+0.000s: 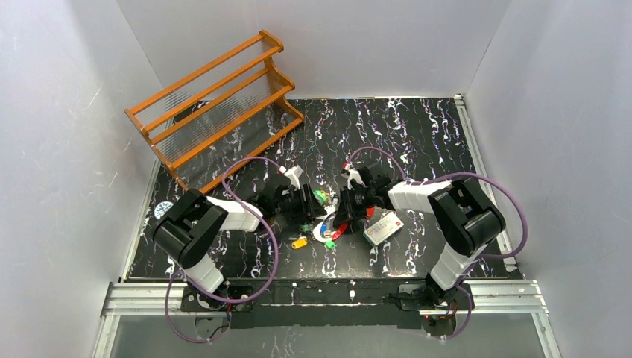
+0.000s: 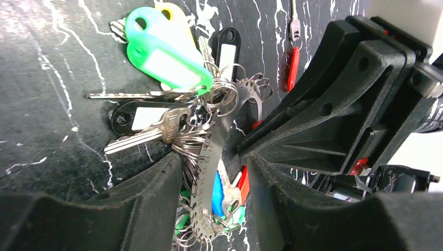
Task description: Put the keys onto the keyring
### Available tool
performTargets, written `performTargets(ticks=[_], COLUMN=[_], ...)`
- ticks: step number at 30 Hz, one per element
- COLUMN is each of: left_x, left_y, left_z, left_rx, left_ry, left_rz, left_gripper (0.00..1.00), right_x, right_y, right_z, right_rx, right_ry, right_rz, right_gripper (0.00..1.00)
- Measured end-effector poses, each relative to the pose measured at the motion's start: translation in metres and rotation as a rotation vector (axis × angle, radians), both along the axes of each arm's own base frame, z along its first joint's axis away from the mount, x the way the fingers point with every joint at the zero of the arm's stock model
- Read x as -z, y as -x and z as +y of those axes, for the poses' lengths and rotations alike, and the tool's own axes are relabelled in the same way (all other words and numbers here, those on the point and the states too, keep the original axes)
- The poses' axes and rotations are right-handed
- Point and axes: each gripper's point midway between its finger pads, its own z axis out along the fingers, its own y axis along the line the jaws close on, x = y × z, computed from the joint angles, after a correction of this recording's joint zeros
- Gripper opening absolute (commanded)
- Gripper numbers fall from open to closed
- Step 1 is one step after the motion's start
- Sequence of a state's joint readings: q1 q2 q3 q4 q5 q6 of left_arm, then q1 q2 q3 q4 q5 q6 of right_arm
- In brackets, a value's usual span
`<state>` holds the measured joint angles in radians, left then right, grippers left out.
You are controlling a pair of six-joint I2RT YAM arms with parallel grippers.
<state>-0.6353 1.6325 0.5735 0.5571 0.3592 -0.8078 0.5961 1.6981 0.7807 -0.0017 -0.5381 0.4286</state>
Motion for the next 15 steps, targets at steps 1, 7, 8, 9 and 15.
performTargets(ticks=[1,7,8,9,15], left_x=[0.000,0.004,0.004,0.004,0.003], left_y=[0.001,0.008,0.010,0.010,0.014], left_z=[-0.002,-0.009,-0.010,-0.011,-0.016], left_rx=[0.005,0.031,0.036,0.039,0.060], left_ry=[0.006,0.016,0.018,0.021,0.034], left_rz=[0.003,0.028,0.030,0.030,0.031], left_gripper=[0.41,0.31,0.29,0.28,0.26], right_x=[0.000,0.001,0.001,0.001,0.001], right_y=[0.001,0.001,0.001,0.001,0.001], right_z=[0.001,0.006,0.007,0.008,0.012], right_rx=[-0.002,-0.008,-0.010,-0.012,-0.015], right_ry=[-0.009,-0.039,-0.045,-0.049,-0.077], right_rz=[0.011,0.025,0.026,0.028,0.042], right_gripper=[0.18,0.17,0.17,0.18,0.19])
